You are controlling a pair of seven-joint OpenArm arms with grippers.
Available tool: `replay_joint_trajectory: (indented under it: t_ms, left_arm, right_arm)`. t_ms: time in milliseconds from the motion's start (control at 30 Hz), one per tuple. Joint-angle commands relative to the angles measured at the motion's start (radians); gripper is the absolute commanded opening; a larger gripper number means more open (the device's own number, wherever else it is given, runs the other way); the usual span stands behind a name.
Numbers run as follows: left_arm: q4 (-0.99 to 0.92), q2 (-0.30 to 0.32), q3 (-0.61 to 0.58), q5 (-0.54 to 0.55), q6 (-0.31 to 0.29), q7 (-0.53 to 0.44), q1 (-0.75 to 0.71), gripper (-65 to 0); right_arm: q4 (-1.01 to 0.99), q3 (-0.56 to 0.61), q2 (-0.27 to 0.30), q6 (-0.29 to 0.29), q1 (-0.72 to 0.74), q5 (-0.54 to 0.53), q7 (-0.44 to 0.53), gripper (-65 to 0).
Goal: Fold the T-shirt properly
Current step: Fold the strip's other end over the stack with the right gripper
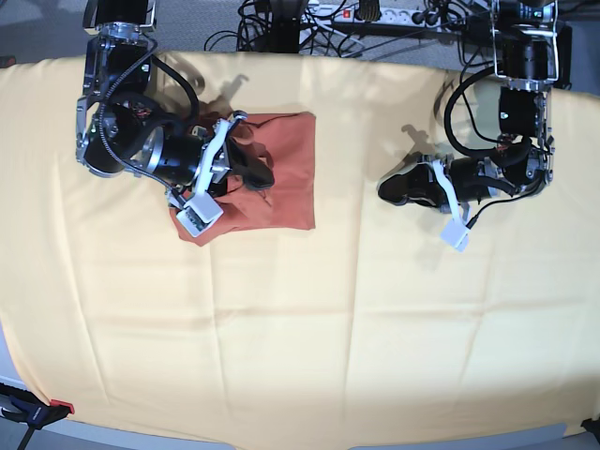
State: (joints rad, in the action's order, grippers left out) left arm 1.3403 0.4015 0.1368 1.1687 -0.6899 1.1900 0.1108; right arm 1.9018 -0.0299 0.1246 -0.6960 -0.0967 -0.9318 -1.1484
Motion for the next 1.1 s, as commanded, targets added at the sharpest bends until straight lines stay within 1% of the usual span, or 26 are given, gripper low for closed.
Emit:
replay_joint_trajectory:
  t_ms: [0,67,100,133,233,367,467,567,667,767,833,933,1067]
  left_arm:
    - [0.014,0.011,0.004,0.026,-0.008,-0.015,0.016,-65.0]
    - [0.014,0.011,0.004,0.026,-0.008,-0.015,0.016,-65.0]
    - [0.014,0.011,0.004,0.026,-0.008,-0.015,0.016,-65.0]
    - [0.014,0.011,0.004,0.026,-0.008,-0.015,0.016,-65.0]
    - [0.014,0.011,0.004,0.026,-0.008,-0.015,0.016,-65.0]
    - [0.014,0.011,0.004,0.026,-0.008,-0.015,0.016,-65.0]
    - [0.014,0.011,0.004,0.026,-0.008,-0.015,0.016,-65.0]
    - [0.014,0.011,0.004,0.026,-0.008,-0.015,0.014,-65.0]
    - [0.014,0.011,0.004,0.019,-0.008,-0.015,0.014,-65.0]
    - [0.014,0.011,0.004,0.018,-0.008,-0.015,0.014,-65.0]
    - [0.014,0.011,0.004,0.018,-0.008,-0.015,0.014,-65.0]
    - [0.014,0.011,0.004,0.019,-0.008,-0.015,0.014,-65.0]
    - [0.014,0.011,0.004,0.018,-0.008,-0.015,0.014,-65.0]
  right_arm:
    - [0.014,0.018,0.003,-0.002,0.014,0.007,0.045,-55.0]
    - [0.014,0.059,0.003,-0.002,0.014,0.098,0.073,-35.6]
    - [0.014,0.078,0.003,-0.002,0.014,0.130,0.074,-28.1]
    - [0.014,0.094,0.003,-0.002,0.014,0.155,0.074,-24.3]
    - [0.014,0.139,0.005,-0.002,0.014,0.162,0.074,-23.9]
    - [0.015,0.190,0.006,-0.002,0.035,0.095,0.075,-23.9]
    - [0.016,0.195,0.005,-0.002,0.075,0.068,0.075,-23.9]
    - [0.016,0.195,0.006,-0.002,0.109,0.080,0.066,-23.9]
    - [0.016,0.199,0.006,-0.002,0.113,0.097,0.051,-23.9]
    - [0.016,0.229,0.018,-0.002,0.113,0.099,0.028,-24.0]
    - [0.016,0.251,0.029,-0.002,0.111,0.144,0.022,-24.3]
    - [0.016,0.254,0.031,-0.002,0.111,0.222,0.022,-24.3]
    - [0.052,0.253,0.031,-0.002,0.110,0.234,0.019,-24.3]
